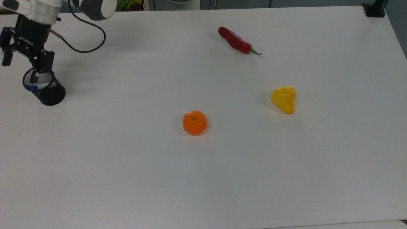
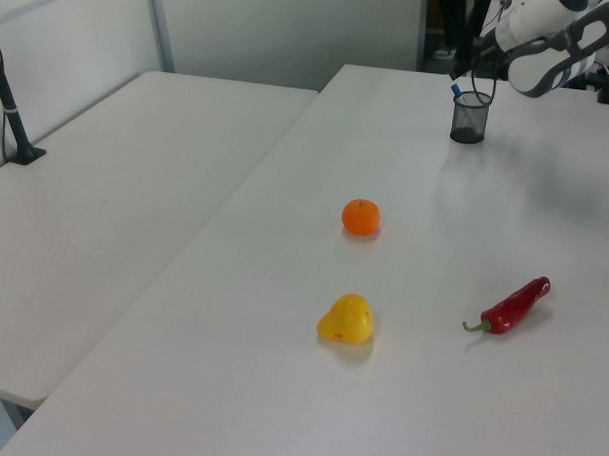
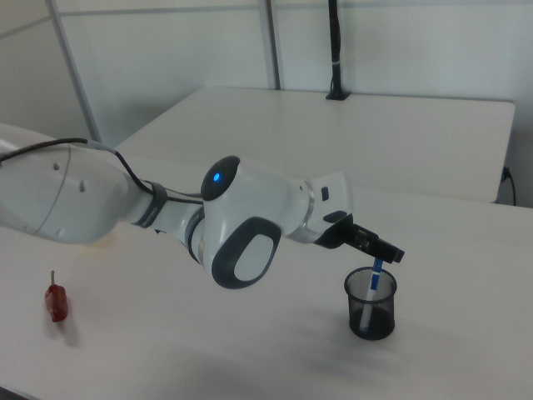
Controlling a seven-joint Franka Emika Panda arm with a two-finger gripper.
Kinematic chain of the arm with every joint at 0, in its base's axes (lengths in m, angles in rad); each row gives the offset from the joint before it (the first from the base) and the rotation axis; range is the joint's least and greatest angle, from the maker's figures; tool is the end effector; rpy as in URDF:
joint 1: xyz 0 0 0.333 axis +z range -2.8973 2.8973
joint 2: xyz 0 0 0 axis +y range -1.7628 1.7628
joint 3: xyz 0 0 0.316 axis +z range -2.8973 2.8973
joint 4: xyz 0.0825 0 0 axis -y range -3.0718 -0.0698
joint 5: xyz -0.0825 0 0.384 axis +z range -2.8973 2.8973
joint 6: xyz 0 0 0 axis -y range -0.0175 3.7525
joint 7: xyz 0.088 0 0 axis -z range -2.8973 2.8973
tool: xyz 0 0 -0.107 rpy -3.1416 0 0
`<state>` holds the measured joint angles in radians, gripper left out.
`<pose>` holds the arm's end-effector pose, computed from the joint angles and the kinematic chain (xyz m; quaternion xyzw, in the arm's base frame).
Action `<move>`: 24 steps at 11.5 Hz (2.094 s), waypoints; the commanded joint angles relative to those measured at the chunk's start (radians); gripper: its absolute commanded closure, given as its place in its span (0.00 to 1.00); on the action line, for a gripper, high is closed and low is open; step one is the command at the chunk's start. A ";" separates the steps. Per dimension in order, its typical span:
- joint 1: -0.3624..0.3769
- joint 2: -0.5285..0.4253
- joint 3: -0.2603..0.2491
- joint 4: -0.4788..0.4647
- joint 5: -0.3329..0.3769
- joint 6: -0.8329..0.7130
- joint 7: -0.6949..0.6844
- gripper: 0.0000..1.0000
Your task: Place marker
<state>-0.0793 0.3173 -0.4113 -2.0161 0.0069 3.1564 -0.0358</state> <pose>0.5814 -0.2868 0.4093 0.8931 -0.1749 0.3836 0.1570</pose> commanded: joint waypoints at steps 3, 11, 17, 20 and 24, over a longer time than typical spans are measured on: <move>0.003 -0.237 -0.003 0.129 0.007 -0.637 -0.009 0.00; -0.005 -0.368 0.172 0.451 0.174 -1.457 0.071 0.00; 0.009 -0.379 0.428 0.407 0.110 -1.483 0.203 0.00; 0.042 -0.372 0.480 0.356 0.009 -1.461 0.095 0.00; 0.101 -0.360 0.439 0.295 -0.062 -1.362 -0.071 0.00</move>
<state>-0.0150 -0.0323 0.0699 -1.6843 -0.0334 1.7549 -0.0321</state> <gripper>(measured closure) 0.000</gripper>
